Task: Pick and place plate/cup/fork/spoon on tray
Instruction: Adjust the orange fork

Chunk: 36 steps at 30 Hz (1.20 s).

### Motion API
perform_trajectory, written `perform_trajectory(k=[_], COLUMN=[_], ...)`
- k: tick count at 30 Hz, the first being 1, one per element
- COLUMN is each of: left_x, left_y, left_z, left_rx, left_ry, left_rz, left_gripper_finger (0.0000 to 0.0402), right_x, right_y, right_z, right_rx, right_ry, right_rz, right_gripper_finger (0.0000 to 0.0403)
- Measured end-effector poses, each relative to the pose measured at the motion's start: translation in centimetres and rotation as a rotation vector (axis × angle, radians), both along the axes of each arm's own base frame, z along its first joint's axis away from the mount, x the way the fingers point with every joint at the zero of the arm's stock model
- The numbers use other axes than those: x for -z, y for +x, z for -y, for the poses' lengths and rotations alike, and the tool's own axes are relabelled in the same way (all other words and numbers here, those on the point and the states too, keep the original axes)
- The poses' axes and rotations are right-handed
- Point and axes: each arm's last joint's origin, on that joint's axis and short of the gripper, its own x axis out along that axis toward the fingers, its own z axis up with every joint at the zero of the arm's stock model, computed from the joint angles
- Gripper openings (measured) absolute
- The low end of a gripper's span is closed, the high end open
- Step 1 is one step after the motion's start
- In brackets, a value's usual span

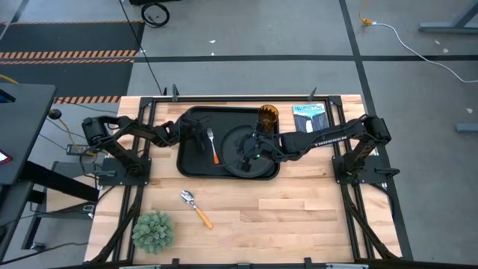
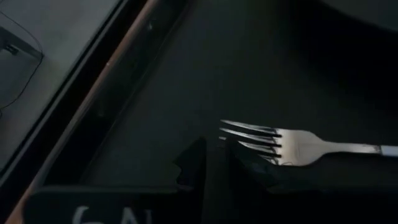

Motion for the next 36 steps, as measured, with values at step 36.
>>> perform_trajectory(k=[36], left_x=[-0.12], left_y=[-0.23], left_z=[-0.31], left_rx=[-0.069], left_ry=[-0.013], left_rz=[0.024], left_gripper_finger=[0.0068], right_x=[-0.42], right_y=[0.32], right_z=[-0.54], right_rx=[-0.037], right_ry=[0.001], right_rz=[0.047], right_gripper_finger=[0.0025])
